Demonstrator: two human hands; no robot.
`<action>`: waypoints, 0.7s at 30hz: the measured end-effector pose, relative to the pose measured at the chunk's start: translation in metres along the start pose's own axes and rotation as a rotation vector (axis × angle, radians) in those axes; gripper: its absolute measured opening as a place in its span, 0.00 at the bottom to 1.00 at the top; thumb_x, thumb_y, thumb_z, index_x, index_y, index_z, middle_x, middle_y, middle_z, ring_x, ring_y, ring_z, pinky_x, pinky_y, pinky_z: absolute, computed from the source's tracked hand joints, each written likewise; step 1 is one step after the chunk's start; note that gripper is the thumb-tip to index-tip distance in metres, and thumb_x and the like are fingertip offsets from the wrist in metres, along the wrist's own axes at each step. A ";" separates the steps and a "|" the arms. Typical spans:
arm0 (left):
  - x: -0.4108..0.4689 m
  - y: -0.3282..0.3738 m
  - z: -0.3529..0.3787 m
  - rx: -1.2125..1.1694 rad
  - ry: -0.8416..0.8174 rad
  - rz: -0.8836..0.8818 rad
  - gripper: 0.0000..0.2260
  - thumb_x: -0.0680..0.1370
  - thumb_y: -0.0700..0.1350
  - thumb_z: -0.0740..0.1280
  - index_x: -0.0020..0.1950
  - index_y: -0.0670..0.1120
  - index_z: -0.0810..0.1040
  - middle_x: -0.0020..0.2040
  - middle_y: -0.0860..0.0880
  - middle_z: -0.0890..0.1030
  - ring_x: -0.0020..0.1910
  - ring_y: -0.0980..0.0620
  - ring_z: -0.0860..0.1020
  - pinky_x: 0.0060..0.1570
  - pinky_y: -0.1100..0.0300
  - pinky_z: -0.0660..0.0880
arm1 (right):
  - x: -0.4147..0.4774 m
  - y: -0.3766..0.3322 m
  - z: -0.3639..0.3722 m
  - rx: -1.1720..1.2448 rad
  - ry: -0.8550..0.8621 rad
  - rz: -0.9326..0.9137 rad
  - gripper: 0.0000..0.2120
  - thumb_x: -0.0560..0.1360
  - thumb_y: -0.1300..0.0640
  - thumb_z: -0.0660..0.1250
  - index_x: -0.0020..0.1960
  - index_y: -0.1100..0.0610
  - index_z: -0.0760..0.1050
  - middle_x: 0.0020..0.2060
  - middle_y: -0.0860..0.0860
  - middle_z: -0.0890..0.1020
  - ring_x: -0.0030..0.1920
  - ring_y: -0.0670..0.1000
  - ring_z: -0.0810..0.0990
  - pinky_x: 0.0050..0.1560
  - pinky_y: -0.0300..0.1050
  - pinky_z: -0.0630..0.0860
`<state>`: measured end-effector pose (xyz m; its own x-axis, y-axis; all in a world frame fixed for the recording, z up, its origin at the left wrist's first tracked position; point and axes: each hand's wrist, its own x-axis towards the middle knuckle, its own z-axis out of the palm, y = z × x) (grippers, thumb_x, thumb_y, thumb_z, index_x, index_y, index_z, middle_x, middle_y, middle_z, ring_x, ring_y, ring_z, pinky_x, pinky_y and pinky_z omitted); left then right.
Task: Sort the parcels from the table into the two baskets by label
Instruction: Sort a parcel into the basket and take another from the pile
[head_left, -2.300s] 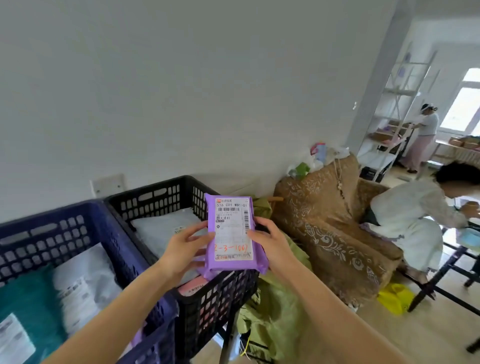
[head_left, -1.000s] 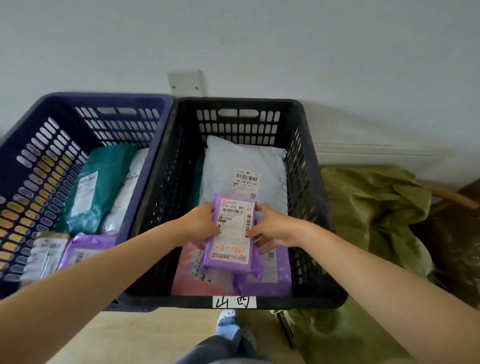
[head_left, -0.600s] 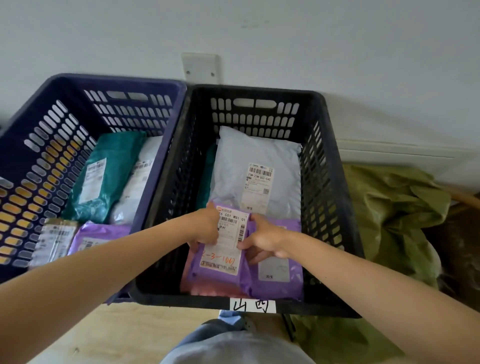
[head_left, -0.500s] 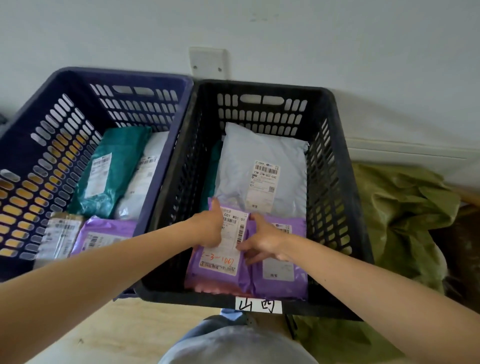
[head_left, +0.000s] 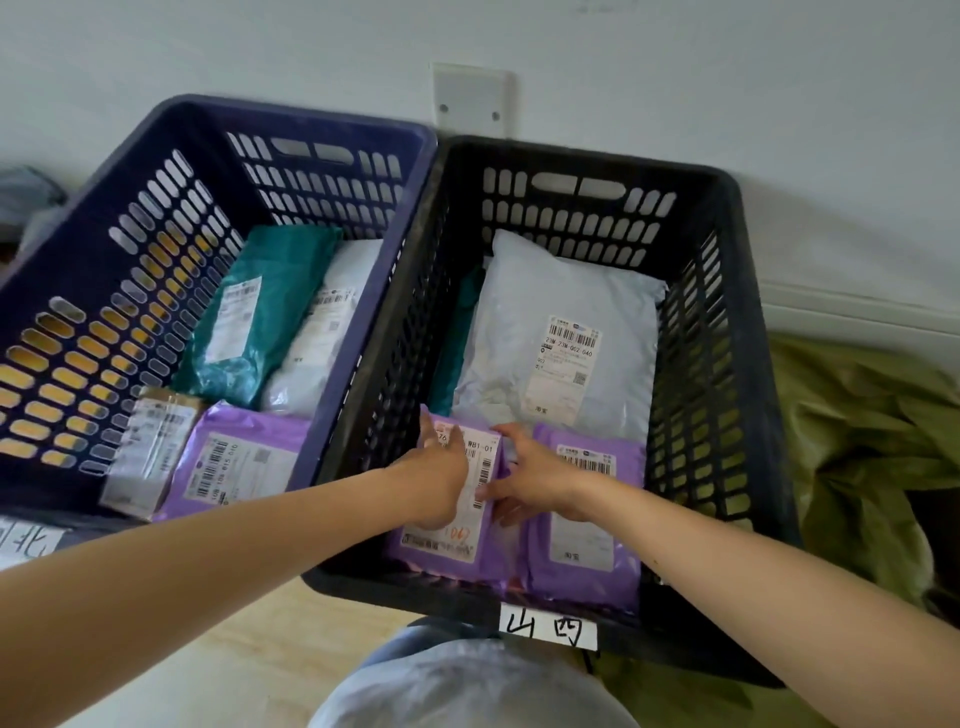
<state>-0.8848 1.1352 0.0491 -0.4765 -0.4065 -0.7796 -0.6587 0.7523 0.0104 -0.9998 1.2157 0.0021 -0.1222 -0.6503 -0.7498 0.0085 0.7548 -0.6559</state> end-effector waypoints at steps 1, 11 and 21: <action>-0.001 0.000 0.001 0.035 0.011 0.009 0.39 0.78 0.35 0.62 0.78 0.42 0.37 0.75 0.34 0.32 0.65 0.36 0.73 0.55 0.51 0.73 | 0.001 0.001 0.001 -0.008 0.014 -0.012 0.38 0.73 0.68 0.71 0.74 0.49 0.55 0.52 0.57 0.82 0.40 0.57 0.84 0.46 0.58 0.82; 0.003 -0.007 0.010 0.355 0.151 0.093 0.48 0.75 0.49 0.72 0.78 0.39 0.39 0.78 0.34 0.42 0.74 0.32 0.58 0.61 0.44 0.72 | -0.003 0.001 -0.012 -0.807 0.142 -0.256 0.55 0.64 0.38 0.77 0.78 0.44 0.46 0.70 0.54 0.63 0.70 0.56 0.64 0.64 0.52 0.71; 0.004 -0.002 0.012 0.439 0.150 0.173 0.38 0.81 0.46 0.64 0.77 0.34 0.40 0.78 0.35 0.42 0.74 0.37 0.60 0.61 0.50 0.71 | 0.018 0.010 0.002 -0.640 0.015 -0.313 0.53 0.64 0.43 0.79 0.76 0.56 0.51 0.73 0.52 0.65 0.69 0.51 0.67 0.69 0.45 0.67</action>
<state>-0.8787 1.1384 0.0385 -0.6573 -0.3021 -0.6904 -0.2701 0.9497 -0.1584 -0.9995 1.2113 -0.0182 -0.0374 -0.8469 -0.5304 -0.6132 0.4386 -0.6570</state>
